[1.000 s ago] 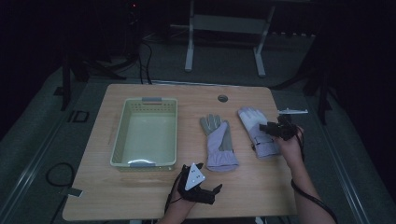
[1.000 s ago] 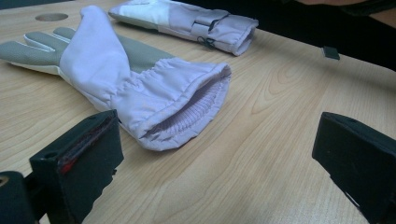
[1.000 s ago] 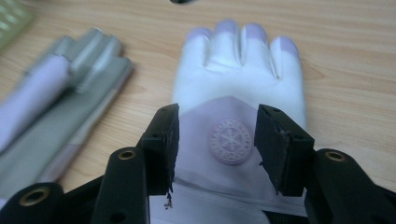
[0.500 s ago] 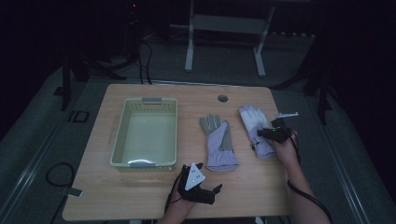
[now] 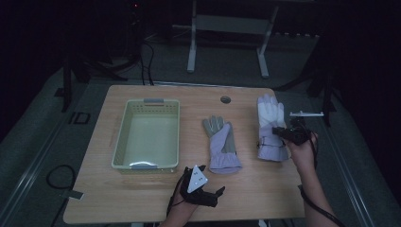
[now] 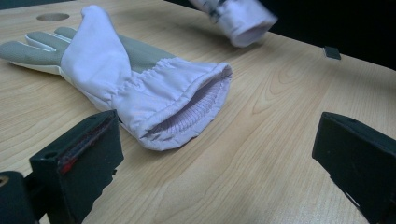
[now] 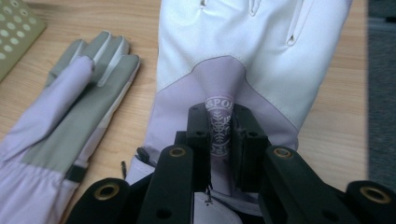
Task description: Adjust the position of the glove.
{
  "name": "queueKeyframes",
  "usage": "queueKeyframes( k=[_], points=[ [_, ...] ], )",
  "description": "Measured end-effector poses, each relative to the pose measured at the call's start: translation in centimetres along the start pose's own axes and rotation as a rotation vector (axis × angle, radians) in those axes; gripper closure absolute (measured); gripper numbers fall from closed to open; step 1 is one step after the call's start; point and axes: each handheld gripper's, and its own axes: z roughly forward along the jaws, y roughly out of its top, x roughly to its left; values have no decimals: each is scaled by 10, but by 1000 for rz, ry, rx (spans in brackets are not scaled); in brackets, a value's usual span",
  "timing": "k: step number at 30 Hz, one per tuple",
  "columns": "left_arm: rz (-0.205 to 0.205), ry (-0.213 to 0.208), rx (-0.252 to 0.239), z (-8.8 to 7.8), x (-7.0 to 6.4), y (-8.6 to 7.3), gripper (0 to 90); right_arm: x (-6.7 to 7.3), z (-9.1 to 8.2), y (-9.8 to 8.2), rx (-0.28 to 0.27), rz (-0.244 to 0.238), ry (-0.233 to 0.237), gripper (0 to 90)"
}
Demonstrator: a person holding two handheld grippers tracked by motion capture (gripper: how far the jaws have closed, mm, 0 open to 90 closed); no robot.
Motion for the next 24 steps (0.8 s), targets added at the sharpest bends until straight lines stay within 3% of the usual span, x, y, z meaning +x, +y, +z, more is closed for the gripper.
queueKeyframes(
  k=[7,12,17,24],
  points=[
    [1,1,0,0,0,0,19,5,-32,-13,-6,10,-28,794],
    [2,2,2,0,0,0,19,3,-41,-32,7,30,-22,793],
    [3,3,2,0,0,0,19,0,-38,-49,22,38,-35,791],
    [1,3,2,0,0,0,19,-3,-16,-58,70,47,-54,787]
  ],
)
